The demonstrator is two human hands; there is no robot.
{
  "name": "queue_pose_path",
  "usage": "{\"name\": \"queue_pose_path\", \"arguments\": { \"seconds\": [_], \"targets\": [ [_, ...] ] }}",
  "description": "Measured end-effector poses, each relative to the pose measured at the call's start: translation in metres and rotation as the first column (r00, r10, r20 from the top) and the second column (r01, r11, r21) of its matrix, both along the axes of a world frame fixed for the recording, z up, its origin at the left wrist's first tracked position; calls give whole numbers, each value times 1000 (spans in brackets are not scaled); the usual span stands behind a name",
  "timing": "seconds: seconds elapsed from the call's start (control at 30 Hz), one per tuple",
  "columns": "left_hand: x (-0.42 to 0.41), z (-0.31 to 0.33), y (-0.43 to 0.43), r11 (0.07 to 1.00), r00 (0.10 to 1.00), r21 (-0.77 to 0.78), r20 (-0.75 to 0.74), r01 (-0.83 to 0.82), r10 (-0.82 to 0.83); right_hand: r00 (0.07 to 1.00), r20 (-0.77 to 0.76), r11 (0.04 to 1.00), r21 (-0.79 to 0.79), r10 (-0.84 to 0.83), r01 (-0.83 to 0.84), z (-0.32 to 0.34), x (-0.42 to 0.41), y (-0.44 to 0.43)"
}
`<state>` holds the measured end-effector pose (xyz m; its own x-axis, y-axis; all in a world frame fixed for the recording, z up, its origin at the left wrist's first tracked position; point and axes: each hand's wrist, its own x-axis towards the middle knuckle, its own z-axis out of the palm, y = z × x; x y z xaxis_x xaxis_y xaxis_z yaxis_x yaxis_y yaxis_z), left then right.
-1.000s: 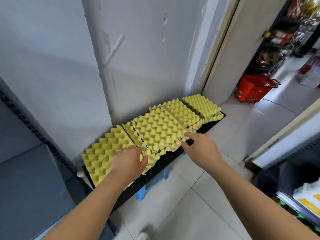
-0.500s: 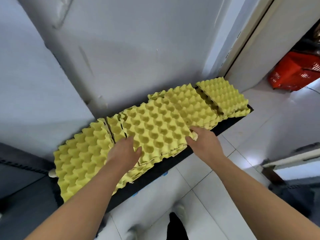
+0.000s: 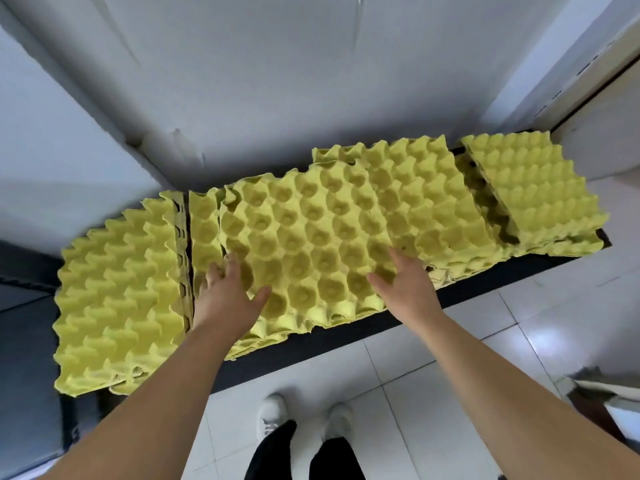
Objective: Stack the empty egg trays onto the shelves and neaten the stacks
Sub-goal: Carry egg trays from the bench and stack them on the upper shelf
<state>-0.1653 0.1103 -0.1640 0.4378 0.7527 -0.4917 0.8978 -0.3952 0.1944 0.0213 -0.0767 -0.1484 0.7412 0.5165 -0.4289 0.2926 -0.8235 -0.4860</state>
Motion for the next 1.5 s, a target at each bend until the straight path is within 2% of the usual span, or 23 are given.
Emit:
{"name": "queue_pose_path", "arguments": {
  "seconds": [0.1, 0.2, 0.27, 0.5, 0.7, 0.8, 0.93, 1.0, 1.13, 1.2, 1.3, 1.5],
  "targets": [
    [0, -2, -2, 998, 996, -11, 75, -57, 58, 998, 50, 1000, 4, 25, -25, -5, 3, 2],
    [0, 3, -5, 1000, 994, -7, 110, -25, 25, 991, 114, 998, -31, 64, -61, -1, 0, 5],
    [0, 5, -3, 1000, 993, -12, 118, -26, 27, 993, 113, 999, -29, 33, -30, 2, 0, 7],
    [5, 12, 7, 997, 999, 72, 27, 37, -39, 983, 179, 999, 22, -35, 31, 17, 4, 11],
    [2, 22, 4, 992, 961, 7, 249, -124, 118, 972, 193, 976, 195, -134, 96, 32, 5, 9],
    [-2, 21, 3, 981, 934, -60, 299, -184, 194, 979, 154, 964, 251, -133, 92, 34, 8, 10],
    [-7, 11, 11, 973, 916, -116, 328, -201, 229, 992, 91, 969, 236, -93, 69, 21, 11, 17],
    [-8, 5, 11, 971, 923, -90, 302, -222, 239, 996, 37, 975, 210, -87, 77, 12, 11, 19],
    [-6, -1, 5, 975, 972, 94, 140, -201, 187, 987, -83, 961, 229, -139, 155, 0, 12, 18],
    [-5, 0, 6, 976, 975, 72, 98, -207, 200, 974, -161, 957, 218, -156, 190, -3, 15, 18],
    [-1, 2, 11, 979, 979, 49, 63, -199, 195, 971, -216, 969, 199, -105, 149, -6, 19, 18],
    [3, 5, 18, 979, 979, 75, 79, -192, 186, 935, -338, 949, 246, -106, 197, -4, 31, 17]
  ]
}}
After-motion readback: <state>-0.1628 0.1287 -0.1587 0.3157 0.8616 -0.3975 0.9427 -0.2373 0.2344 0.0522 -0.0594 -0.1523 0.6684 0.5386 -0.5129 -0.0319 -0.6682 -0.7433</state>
